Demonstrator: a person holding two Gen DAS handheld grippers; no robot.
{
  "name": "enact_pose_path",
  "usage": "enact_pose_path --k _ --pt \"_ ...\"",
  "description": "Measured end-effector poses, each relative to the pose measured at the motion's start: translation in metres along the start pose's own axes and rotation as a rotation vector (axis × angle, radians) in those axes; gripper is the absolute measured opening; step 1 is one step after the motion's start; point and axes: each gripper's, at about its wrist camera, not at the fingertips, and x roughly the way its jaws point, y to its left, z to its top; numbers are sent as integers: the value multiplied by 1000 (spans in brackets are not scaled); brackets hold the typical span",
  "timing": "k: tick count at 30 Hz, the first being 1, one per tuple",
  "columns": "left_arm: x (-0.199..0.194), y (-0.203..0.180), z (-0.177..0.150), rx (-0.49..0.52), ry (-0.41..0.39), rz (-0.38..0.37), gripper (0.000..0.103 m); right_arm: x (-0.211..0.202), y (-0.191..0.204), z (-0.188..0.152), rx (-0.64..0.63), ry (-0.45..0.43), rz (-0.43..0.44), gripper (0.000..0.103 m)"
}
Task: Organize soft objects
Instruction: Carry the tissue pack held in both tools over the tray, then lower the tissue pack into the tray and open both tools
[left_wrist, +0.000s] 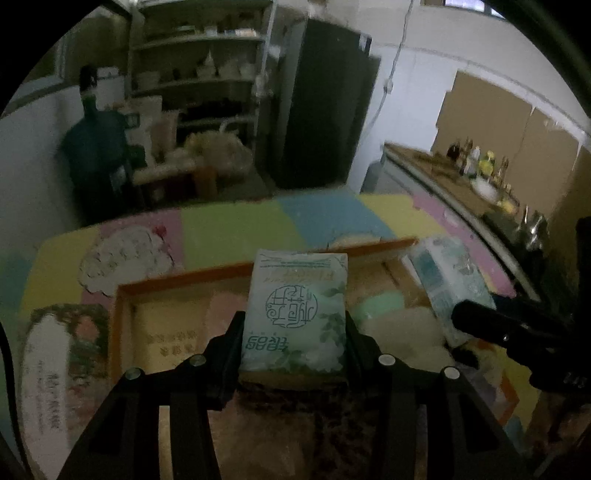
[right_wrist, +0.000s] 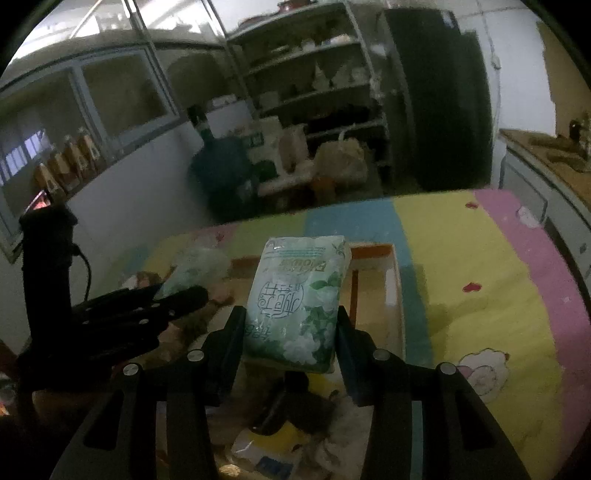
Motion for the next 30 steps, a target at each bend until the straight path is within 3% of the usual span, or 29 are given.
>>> enact_pose_path --k 4,8,10,12,13,24,30 --pt "15 0 -5 -1 58 -2 50 11 -5 -3 16 24 5 51" --pt "12 2 -6 -14 38 -12 54 14 -7 -6 24 25 8 53" --pt "8 1 -8 -16 21 -17 62 13 -5 -7 20 24 7 60" --pt "1 1 -9 -14 -3 -16 75 12 -4 -8 18 17 -2 68" --pt "-4 0 -10 -11 -20 -11 76 10 -3 -8 16 10 -11 70" --pt "-78 6 -26 -47 -198 10 76 -33 26 -20 -22 -123 -178 72" --pt "-131 7 -49 -49 -308 87 76 -72 81 -39 -91 -253 -211 72"
